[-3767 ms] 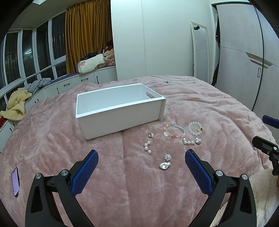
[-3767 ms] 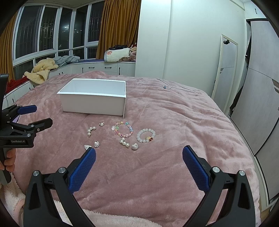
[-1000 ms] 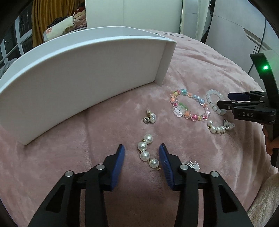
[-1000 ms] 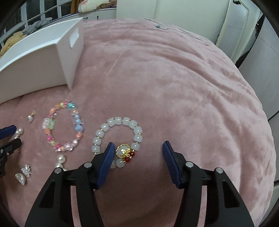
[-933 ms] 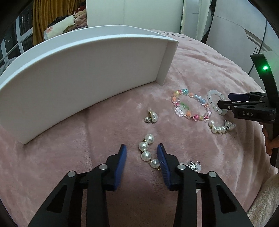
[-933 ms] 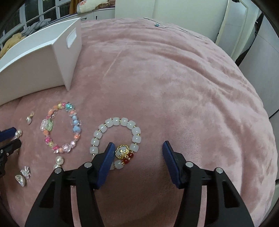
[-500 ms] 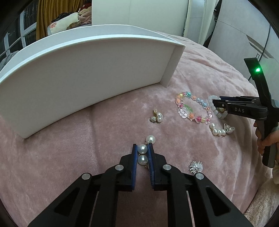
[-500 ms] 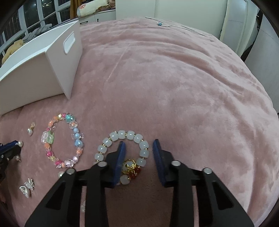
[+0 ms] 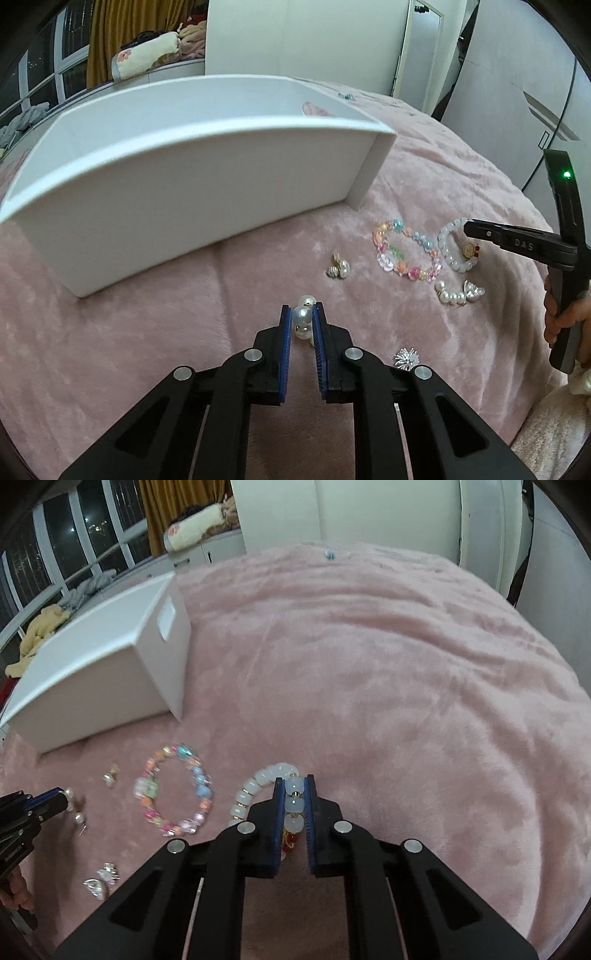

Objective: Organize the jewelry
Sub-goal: 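Carry the pearl earring and white bracelet in both grippers over the white box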

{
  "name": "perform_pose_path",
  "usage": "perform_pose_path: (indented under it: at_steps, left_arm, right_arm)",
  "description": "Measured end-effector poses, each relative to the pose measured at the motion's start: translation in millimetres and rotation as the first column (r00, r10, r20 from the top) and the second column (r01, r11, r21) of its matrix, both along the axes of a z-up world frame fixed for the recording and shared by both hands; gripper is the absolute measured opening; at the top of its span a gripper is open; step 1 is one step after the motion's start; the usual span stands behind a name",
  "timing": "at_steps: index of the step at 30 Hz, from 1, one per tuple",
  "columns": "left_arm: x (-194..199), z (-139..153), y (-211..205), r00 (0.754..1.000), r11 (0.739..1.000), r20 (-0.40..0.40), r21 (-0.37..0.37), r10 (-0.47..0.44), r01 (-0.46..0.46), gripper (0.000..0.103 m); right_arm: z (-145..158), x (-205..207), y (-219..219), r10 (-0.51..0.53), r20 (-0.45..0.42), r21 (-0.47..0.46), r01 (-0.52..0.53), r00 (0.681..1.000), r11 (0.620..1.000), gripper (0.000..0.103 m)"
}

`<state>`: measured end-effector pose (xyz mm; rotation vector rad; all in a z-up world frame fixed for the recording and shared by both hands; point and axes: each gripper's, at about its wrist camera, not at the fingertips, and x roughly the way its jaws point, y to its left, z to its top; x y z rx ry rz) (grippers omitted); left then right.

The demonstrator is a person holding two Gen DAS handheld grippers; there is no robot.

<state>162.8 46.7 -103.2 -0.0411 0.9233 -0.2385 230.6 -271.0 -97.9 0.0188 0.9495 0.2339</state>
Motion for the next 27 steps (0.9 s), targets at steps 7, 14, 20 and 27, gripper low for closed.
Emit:
perform_pose_path:
  at_steps: [7, 14, 20, 27]
  left_arm:
    - [-9.1, 26.3, 10.4, 0.999, 1.0, 0.05, -0.008, 0.004, -0.004, 0.016]
    - [-16.1, 60.5, 28.7, 0.994, 1.0, 0.105, -0.024, 0.012, -0.01, 0.016]
    - [-9.2, 97.8, 51.1, 0.989, 0.999, 0.146, -0.02, 0.037, -0.034, 0.016]
    - [32.4, 125.0, 84.7, 0.985, 0.997, 0.154, -0.005, 0.077, -0.077, 0.016]
  right_arm:
    - [44.5, -13.0, 10.8, 0.031, 0.091, 0.025, -0.034, 0.995, 0.999, 0.011]
    - [100.9, -18.1, 32.1, 0.08, 0.194, 0.053, -0.091, 0.978, 0.994, 0.011]
    - [143.5, -3.8, 71.8, 0.146, 0.265, 0.066, -0.169, 0.953, 0.983, 0.011]
    - [159.0, 29.6, 125.7, 0.226, 0.267, 0.071, -0.253, 0.937, 0.965, 0.011]
